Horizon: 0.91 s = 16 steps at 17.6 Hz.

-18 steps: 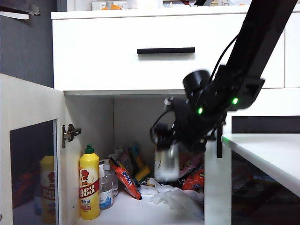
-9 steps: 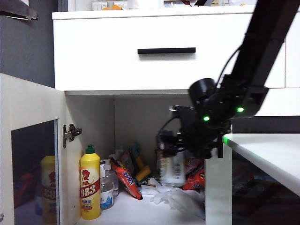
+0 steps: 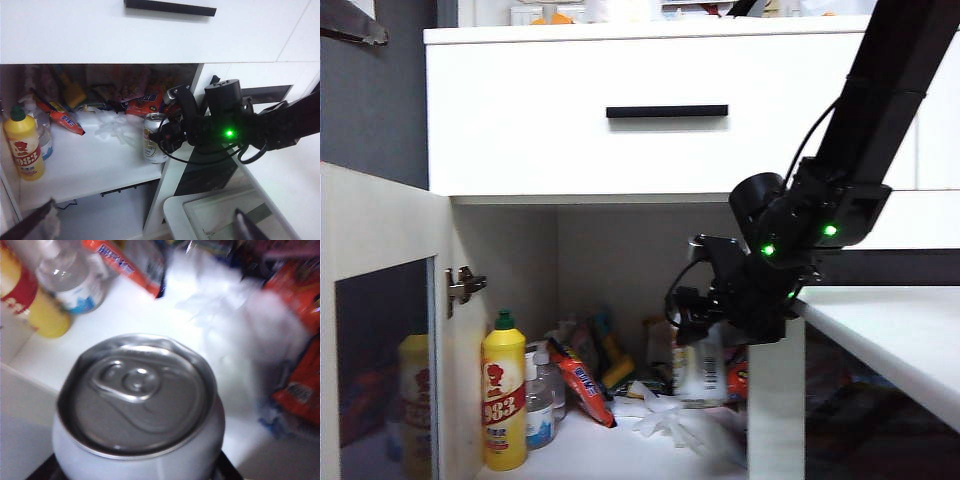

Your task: Open the left door of the white cabinet, pick up a can of beverage from the table on the right, place it inside the cabinet, and finally close the cabinet door.

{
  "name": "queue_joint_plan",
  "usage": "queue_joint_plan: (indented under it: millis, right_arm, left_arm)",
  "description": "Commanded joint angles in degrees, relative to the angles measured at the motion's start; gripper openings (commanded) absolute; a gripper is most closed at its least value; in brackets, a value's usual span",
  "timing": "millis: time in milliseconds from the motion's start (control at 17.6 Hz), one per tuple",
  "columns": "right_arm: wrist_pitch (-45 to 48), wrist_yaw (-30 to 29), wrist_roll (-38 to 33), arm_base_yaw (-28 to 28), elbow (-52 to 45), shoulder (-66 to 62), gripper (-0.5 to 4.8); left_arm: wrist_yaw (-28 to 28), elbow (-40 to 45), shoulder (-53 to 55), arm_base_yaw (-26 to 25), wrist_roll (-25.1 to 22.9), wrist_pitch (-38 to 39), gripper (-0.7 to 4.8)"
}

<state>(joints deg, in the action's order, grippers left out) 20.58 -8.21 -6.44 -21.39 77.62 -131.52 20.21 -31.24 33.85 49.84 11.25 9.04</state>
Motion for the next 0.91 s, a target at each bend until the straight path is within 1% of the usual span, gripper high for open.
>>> queue_joint_plan:
  millis: [57, 170, 340, 397, 510, 567, 623, 680, 737, 907]
  right_arm:
    - [8.8, -10.4, 0.3, -0.5, 2.9, -0.4, 2.20]
    - [7.8, -12.5, 0.2, -2.3, 2.9, -0.4, 2.20]
    - [7.8, -12.4, -0.4, -4.5, 2.9, 0.2, 2.20]
    - [6.9, -12.5, -0.9, -5.3, 2.8, 1.2, 2.20]
    - [6.9, -12.5, -0.9, -5.7, 2.8, 2.8, 2.20]
    - [7.0, -12.4, -0.9, -6.1, 2.9, 3.3, 2.20]
    - [7.1, -10.7, -0.9, -6.8, 2.8, 3.6, 2.20]
    - [7.1, -7.0, -0.6, -7.0, 2.9, 3.4, 2.20]
    - [8.4, -4.9, -0.6, -7.1, 2.9, 2.8, 2.20]
    - [9.7, -4.8, -0.9, -7.1, 4.1, 1.3, 2.20]
  left_arm:
    - [1.0, -0.1, -0.1, 0.0, -0.1, -0.3, 4.79]
    - [1.7, -0.1, -0.1, 0.0, 0.2, -0.3, 4.79]
    - [1.7, -0.1, -0.1, 0.0, 0.2, -0.1, 4.79]
    - [4.9, -0.1, -0.2, 0.0, 0.1, 0.5, 4.79]
    - [9.2, -0.1, -0.2, 0.0, 0.0, 3.1, 4.79]
    - [9.5, -0.1, -0.2, 0.0, 0.0, 4.7, 4.79]
    - [9.4, -0.1, -0.2, 0.0, 0.2, 5.4, 4.79]
    - [8.9, -0.1, -0.2, 0.0, 0.2, 5.3, 4.79]
    - [9.0, -0.1, -0.2, 0.0, 0.1, 5.2, 4.79]
    - [8.9, -0.1, -0.2, 0.0, 0.2, 5.2, 4.79]
